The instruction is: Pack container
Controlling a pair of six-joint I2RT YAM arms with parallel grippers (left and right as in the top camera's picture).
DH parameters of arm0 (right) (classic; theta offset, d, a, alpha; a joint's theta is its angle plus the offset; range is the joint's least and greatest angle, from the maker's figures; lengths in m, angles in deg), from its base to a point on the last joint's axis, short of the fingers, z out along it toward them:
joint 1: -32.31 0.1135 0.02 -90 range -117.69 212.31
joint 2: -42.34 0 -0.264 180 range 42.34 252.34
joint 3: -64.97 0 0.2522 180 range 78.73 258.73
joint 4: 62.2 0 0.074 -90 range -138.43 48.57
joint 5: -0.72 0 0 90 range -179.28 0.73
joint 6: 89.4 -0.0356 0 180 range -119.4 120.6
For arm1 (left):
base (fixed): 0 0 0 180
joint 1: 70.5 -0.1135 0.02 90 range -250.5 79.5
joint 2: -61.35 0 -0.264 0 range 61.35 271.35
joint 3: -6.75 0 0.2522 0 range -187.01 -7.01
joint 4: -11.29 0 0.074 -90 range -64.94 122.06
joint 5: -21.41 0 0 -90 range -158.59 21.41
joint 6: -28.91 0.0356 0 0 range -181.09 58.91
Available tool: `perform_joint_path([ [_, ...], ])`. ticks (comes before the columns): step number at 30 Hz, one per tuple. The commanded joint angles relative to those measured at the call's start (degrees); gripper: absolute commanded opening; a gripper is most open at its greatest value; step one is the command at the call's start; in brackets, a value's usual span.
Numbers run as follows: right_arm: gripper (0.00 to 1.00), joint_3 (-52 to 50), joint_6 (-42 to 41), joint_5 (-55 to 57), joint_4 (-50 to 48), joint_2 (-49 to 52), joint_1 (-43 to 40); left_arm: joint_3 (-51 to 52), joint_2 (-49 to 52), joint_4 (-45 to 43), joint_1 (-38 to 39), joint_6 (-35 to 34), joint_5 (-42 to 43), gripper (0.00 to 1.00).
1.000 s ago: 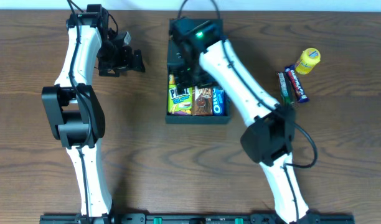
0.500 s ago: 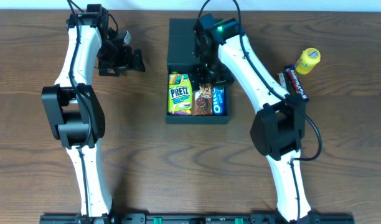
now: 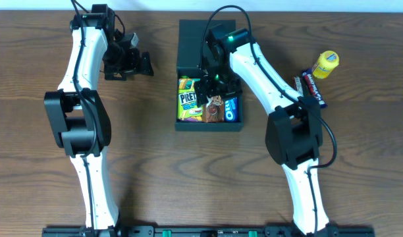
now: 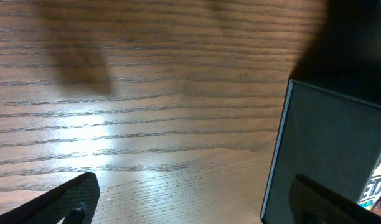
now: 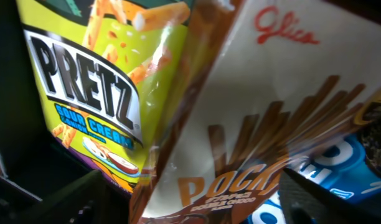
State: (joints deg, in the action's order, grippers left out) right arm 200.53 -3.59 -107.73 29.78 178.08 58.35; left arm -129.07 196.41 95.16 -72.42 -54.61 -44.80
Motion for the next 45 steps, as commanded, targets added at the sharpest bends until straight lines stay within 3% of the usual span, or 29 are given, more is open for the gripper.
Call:
perform_joint_path([
  [1, 0.85, -0.2, 1.0, -2.4, 0.2, -0.1, 0.1, -0.8, 0.2, 0.1, -0.1, 1.2, -0.2, 0.98],
  [9, 0.9, 0.0, -2.2, 4.6, 3.8, -0.1, 0.0, -0.8, 0.2, 0.1, -0.1, 1.2, -0.2, 0.98],
  [31, 0.91, -3.2, -0.9, 4.5, -2.0, -0.1, 0.1, -0.8, 0.2, -0.1, -0.1, 1.2, -0.2, 0.97],
  [37, 0.66, -3.2, -0.9, 4.4, -3.6, -0.1, 0.1, -0.8, 0.2, -0.2, -0.1, 1.2, -0.2, 0.97],
  [45, 0.6, -1.5, -0.9, 1.7, -1.2, -0.1, -0.3, -0.8, 0.2, -0.3, -0.1, 1.2, -0.2, 0.97],
])
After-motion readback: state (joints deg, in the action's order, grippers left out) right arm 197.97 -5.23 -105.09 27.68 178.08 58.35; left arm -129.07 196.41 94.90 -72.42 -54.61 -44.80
